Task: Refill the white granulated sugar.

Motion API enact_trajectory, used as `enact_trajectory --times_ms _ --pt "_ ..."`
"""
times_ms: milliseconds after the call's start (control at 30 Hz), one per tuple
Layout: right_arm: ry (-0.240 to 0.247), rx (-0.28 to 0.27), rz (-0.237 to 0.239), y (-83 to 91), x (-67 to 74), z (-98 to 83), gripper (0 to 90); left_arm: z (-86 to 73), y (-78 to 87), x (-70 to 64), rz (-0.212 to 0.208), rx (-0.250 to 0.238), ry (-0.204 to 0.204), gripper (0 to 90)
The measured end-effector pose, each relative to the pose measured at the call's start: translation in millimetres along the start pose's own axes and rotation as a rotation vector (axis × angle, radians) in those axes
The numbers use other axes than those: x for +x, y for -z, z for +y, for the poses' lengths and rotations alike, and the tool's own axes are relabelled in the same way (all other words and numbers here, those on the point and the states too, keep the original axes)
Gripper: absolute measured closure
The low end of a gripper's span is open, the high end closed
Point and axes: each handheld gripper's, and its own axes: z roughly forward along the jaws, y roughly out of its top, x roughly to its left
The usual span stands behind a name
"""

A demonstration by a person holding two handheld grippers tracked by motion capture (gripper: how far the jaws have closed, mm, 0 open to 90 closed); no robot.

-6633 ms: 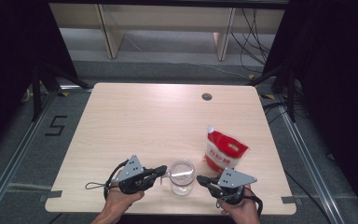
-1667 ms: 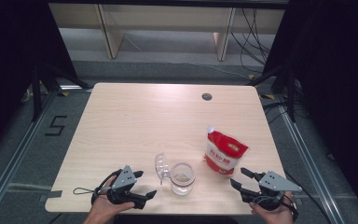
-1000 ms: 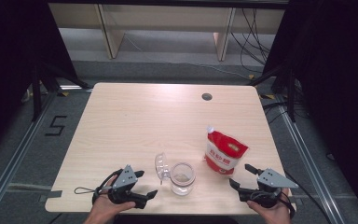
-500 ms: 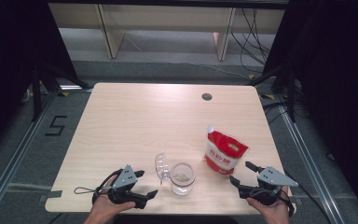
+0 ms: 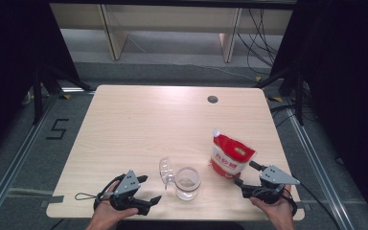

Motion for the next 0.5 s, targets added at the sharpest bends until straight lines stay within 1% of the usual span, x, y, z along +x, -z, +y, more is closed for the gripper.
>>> enact_trajectory --times_ms 33,67,100,133,167,200,267,300,333,367,400,433,467,500 --pt "0.01 -0.006 -0.003 -0.7 -0.2 0.5 18.9 0.1 -0.1 -0.2 -0.007 0.005 0.002 16.1" --pt "0.007 -0.011 0.01 -2.8 -0.3 0.8 18.8 0.0 -0.2 -0.5 -0.007 0.005 0.003 16.2" --pt "-0.008 -0.01 0.009 -3.4 1.0 1.0 18.7 0.2 0.2 -0.6 -0.005 0.012 0.001 16.1" --pt "0.001 -0.011 0.015 -5.0 0.4 1.3 18.8 -0.1 0.3 0.1 -0.005 0.013 -0.005 16.1" --pt "0.023 -0.025 0.027 -8.4 -0.3 1.8 18.9 -0.2 0.2 0.0 -0.005 0.012 -0.003 16.1" --pt "0.014 -0.029 0.028 -11.6 0.5 2.1 19.5 -0.2 0.5 0.8 -0.001 0.018 -0.01 16.2" --pt "0.008 -0.029 0.03 -13.1 1.3 2.5 19.5 -0.4 0.4 0.2 -0.003 0.01 -0.001 16.1" --pt "0.021 -0.035 0.02 -15.1 1.0 2.4 19.6 -0.4 0.2 -0.2 -0.004 0.003 0.004 16.1" --pt "0.027 -0.03 0.031 -17.0 0.5 2.9 20.1 -0.3 0.2 0.0 -0.004 0.004 0.001 16.1" --pt "0.032 -0.029 0.026 -18.5 0.7 3.1 20.5 -0.3 0.2 -0.2 -0.004 0.005 0.002 16.1" --pt "0.034 -0.042 0.018 -20.9 0.7 3.1 20.5 -0.2 0.2 0.1 -0.004 0.004 -0.006 16.2" --pt "0.034 -0.033 0.021 -21.3 0.7 3.2 20.8 -0.2 0.2 0.1 -0.006 0.004 -0.012 16.2" --pt "0.037 -0.053 0.013 -24.6 1.2 3.0 22.1 0.1 0.9 1.2 -0.003 0.017 -0.032 16.1" --pt "0.025 -0.028 0.024 -25.8 1.9 2.8 22.0 0.2 1.4 2.0 -0.001 0.026 -0.046 16.1"
